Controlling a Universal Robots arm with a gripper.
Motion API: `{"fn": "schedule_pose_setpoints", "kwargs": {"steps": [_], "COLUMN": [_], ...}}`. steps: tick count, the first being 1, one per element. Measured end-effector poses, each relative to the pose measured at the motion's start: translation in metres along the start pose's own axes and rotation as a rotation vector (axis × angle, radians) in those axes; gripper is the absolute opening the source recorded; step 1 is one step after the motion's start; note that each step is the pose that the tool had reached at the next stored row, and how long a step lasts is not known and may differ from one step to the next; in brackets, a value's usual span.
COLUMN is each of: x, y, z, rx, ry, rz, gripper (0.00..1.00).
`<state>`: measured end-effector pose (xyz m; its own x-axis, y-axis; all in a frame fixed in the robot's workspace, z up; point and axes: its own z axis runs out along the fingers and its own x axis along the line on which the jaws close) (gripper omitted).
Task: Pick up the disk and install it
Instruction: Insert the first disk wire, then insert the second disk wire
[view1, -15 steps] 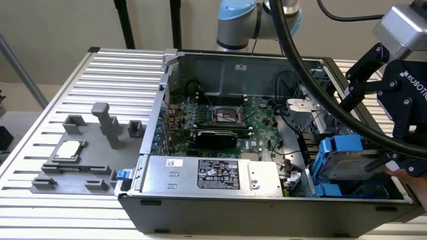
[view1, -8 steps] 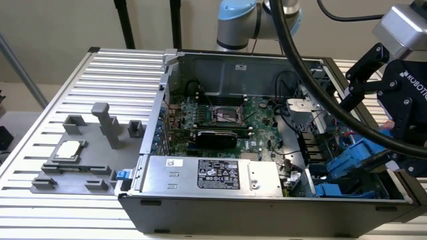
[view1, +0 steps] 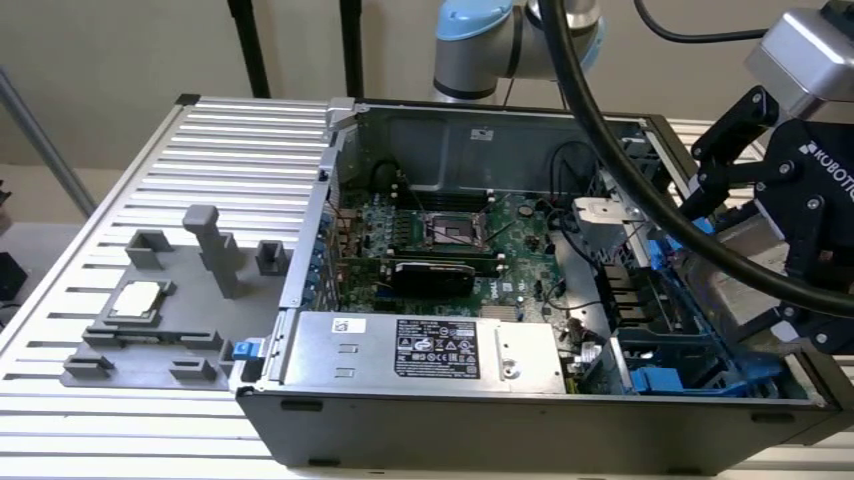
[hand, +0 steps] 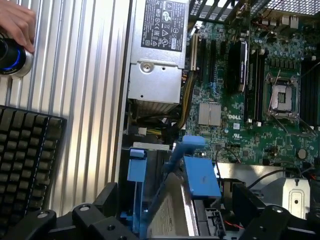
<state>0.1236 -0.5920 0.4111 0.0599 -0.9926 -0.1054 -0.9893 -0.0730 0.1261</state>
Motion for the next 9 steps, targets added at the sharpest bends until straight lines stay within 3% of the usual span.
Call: {"fn": "schedule_pose_setpoints", "kwargs": {"steps": [9], "x": [0.0000], "y": [0.0000], "z": [0.0000], "rx": [0.0000], "ry": [0.0000], "rz": [0.000], "gripper": [1.00]}}
